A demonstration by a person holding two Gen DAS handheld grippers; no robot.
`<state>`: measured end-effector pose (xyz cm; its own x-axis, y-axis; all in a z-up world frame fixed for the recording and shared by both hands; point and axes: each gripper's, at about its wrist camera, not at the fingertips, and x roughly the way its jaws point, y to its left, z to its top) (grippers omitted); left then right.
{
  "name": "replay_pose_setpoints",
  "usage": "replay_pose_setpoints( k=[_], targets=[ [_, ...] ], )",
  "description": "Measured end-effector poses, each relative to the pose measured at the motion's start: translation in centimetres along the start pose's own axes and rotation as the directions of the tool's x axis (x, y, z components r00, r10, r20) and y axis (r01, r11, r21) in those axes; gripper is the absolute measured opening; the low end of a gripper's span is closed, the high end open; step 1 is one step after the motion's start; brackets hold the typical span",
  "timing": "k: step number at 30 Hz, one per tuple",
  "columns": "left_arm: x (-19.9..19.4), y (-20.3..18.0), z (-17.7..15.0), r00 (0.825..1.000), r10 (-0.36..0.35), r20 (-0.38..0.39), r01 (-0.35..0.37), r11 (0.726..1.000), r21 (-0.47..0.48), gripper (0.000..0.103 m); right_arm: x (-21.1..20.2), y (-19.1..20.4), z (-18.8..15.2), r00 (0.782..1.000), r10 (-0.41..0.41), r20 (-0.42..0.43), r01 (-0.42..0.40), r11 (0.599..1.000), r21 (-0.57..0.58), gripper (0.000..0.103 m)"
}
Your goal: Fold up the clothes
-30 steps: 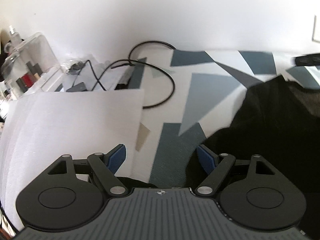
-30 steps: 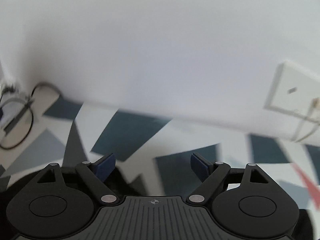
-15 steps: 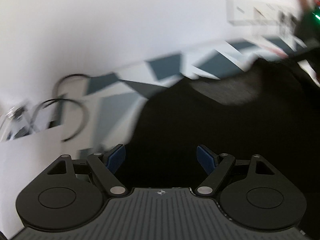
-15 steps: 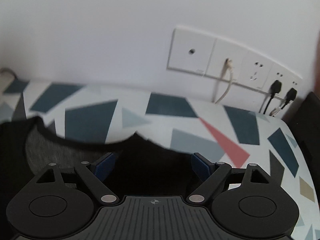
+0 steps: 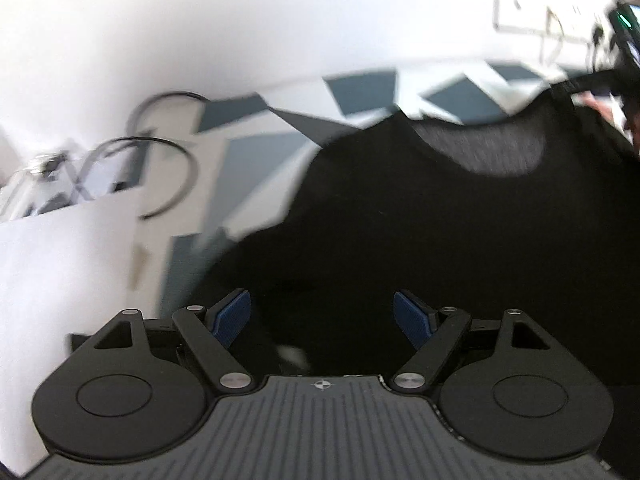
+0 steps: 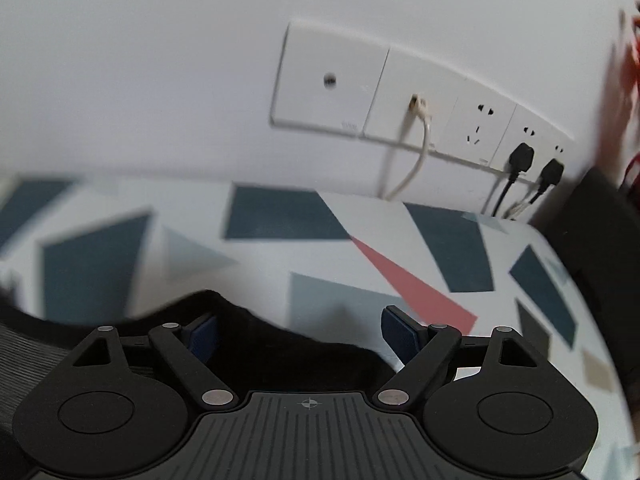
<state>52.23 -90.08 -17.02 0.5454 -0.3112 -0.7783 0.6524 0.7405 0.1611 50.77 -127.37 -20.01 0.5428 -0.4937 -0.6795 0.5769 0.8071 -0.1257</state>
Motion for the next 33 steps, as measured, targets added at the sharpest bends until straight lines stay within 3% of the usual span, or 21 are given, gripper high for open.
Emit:
replay_pose_setpoints(
  k=[4, 8, 10, 13, 15, 19, 23, 26, 28, 29, 33],
  targets=[
    [-3.4, 4.1, -1.4, 0.995, 0.094, 0.034, -0.090, 0.991, -0.094, 0.087, -4.3, 0.9, -1.1, 0.990, 0.131, 0.056, -0.131, 0.991, -0.008, 0.082],
    [-4.3, 8.5, -4.3, 0.990, 0.129, -0.056, -0.140, 0.956, -0.256, 0.088, -7.5, 3.3, -2.9, 0.971, 0.232, 0.061, -0.229, 0.972, -0.046, 0.084],
    [-3.9, 9.3, -5.4, 0.987, 0.129, -0.097, -0.152, 0.946, -0.286, 0.088, -8.2, 4.8, -4.1, 0.962, 0.273, 0.033, -0.270, 0.960, -0.075, 0.084],
    [-3.0, 9.3, -6.5, 0.980, 0.143, -0.136, -0.176, 0.946, -0.273, 0.088, -8.7, 6.3, -5.5, 0.962, 0.274, -0.011, -0.273, 0.955, -0.116, 0.083],
    [-2.7, 9.6, -6.7, 0.970, 0.200, -0.137, -0.230, 0.936, -0.267, 0.088, -9.2, 6.7, -6.0, 0.963, 0.268, -0.018, -0.268, 0.956, -0.118, 0.083],
    [-2.2, 11.9, -6.8, 0.955, 0.260, -0.146, -0.295, 0.895, -0.334, 0.088, -9.8, 6.1, -5.8, 0.963, 0.268, -0.013, -0.268, 0.959, -0.093, 0.083],
    [-1.1, 13.7, -7.4, 0.953, 0.251, -0.168, -0.299, 0.867, -0.399, 0.088, -9.9, 5.2, -5.4, 0.964, 0.265, -0.011, -0.265, 0.963, -0.053, 0.083],
    [-0.6, 14.3, -7.4, 0.956, 0.241, -0.167, -0.291, 0.854, -0.431, 0.072, -10.1, 4.9, -5.3, 0.965, 0.263, -0.015, -0.264, 0.964, -0.039, 0.083],
    [-1.2, 13.9, -6.8, 0.969, 0.210, -0.133, -0.247, 0.870, -0.426, 0.029, -10.4, 4.9, -5.3, 0.965, 0.260, -0.009, -0.261, 0.964, -0.048, 0.083],
    [-1.8, 13.6, -6.5, 0.971, 0.206, -0.121, -0.238, 0.876, -0.420, 0.017, -10.6, 4.8, -5.3, 0.966, 0.259, -0.005, -0.259, 0.965, -0.049, 0.083],
    [-5.0, 13.2, -4.9, 0.975, 0.217, -0.053, -0.218, 0.875, -0.433, 0.011, -11.2, 4.1, -5.2, 0.967, 0.254, 0.010, -0.253, 0.967, -0.036, 0.083]
  ],
)
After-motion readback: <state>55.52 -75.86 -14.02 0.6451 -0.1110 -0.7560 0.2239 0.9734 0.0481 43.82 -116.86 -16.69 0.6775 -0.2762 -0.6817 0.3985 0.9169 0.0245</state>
